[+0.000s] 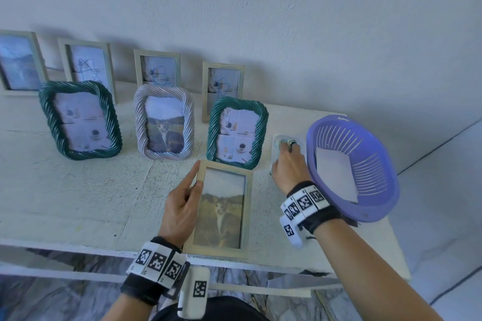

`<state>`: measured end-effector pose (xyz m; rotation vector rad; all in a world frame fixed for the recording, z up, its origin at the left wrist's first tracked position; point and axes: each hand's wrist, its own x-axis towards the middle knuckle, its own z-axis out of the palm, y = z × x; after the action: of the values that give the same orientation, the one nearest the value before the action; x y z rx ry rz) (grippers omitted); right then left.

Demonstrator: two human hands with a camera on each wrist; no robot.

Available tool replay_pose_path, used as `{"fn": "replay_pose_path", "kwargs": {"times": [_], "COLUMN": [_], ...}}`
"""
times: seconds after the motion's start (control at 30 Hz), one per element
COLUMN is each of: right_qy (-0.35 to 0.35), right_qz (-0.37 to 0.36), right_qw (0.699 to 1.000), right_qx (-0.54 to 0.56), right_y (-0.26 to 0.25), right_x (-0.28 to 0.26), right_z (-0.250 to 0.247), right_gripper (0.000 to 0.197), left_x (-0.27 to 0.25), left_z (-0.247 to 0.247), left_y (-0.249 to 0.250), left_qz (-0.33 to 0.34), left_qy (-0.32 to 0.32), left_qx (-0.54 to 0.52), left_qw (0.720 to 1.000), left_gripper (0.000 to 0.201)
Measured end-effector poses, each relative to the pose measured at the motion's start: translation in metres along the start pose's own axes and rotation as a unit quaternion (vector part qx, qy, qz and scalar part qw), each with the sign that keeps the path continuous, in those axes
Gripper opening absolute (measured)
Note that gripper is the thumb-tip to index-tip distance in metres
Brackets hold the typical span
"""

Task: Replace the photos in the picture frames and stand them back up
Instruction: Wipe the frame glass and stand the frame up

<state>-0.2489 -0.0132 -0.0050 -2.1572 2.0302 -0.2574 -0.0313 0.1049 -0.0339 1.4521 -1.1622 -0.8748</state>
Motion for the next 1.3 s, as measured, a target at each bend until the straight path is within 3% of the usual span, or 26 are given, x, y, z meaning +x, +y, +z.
{"fn": "replay_pose_path", "kwargs": {"times": [0.17,0.3,0.5,0.6,0.67,0.73,0.87,0.93,1.0,1.03,1.1,1.17,1.3], "right_qy": [-0.021,-0.07,0.016,0.028,-0.079,-0.164,-0.182,-0.176,-0.173,-0.17,-0.164,-0.145,-0.073], "right_qz": [0.064,0.108,0.021,-0.037,-0.004,0.059,0.09,0.098,0.088,0.076,0.034,-0.034,-0.122], "right_qw": [0.998,0.992,1.0,0.986,0.937,0.854,0.787,0.743,0.703,0.696,0.717,0.761,0.849], "right_qx": [-0.02,-0.007,0.005,0.158,0.34,0.49,0.583,0.638,0.684,0.693,0.677,0.631,0.509], "right_y": [-0.001,0.007,0.004,-0.002,-0.008,-0.011,-0.016,-0.02,-0.023,-0.026,-0.034,-0.042,-0.053], "right_x": [0.031,0.037,-0.001,-0.034,-0.057,-0.073,-0.09,-0.095,-0.099,-0.101,-0.106,-0.114,-0.12], "right_z": [0.015,0.024,0.014,0.002,-0.005,-0.003,-0.002,-0.01,-0.017,-0.019,-0.02,-0.02,-0.011], "right_gripper": [0.059,0.051,0.043,0.033,0.03,0.026,0.025,0.025,0.029,0.031,0.035,0.036,0.037], "left_x": [-0.003,-0.001,0.004,0.006,0.007,0.008,0.01,0.01,0.008,0.007,0.004,0.004,-0.002], "left_z": [-0.001,-0.001,-0.002,0.0,0.001,0.003,0.011,0.013,0.015,0.016,0.02,0.023,0.027], "left_y": [-0.001,-0.005,-0.003,0.001,0.001,0.003,0.011,0.017,0.019,0.023,0.027,0.029,0.034], "left_qz": [-0.004,-0.004,-0.003,-0.002,-0.008,-0.013,-0.041,-0.075,-0.098,-0.108,-0.12,-0.125,-0.186], "left_qy": [0.001,0.005,0.015,0.019,0.014,0.022,0.03,0.0,-0.056,-0.093,-0.152,-0.191,-0.231], "left_qx": [-0.003,-0.013,-0.031,-0.04,-0.056,-0.076,-0.11,-0.135,-0.116,-0.108,-0.127,-0.151,-0.272], "left_qw": [1.0,1.0,0.999,0.999,0.998,0.997,0.993,0.988,0.987,0.984,0.973,0.962,0.916], "left_gripper": [0.045,0.045,0.045,0.041,0.032,0.022,0.017,0.03,0.056,0.065,0.073,0.069,0.092]}}
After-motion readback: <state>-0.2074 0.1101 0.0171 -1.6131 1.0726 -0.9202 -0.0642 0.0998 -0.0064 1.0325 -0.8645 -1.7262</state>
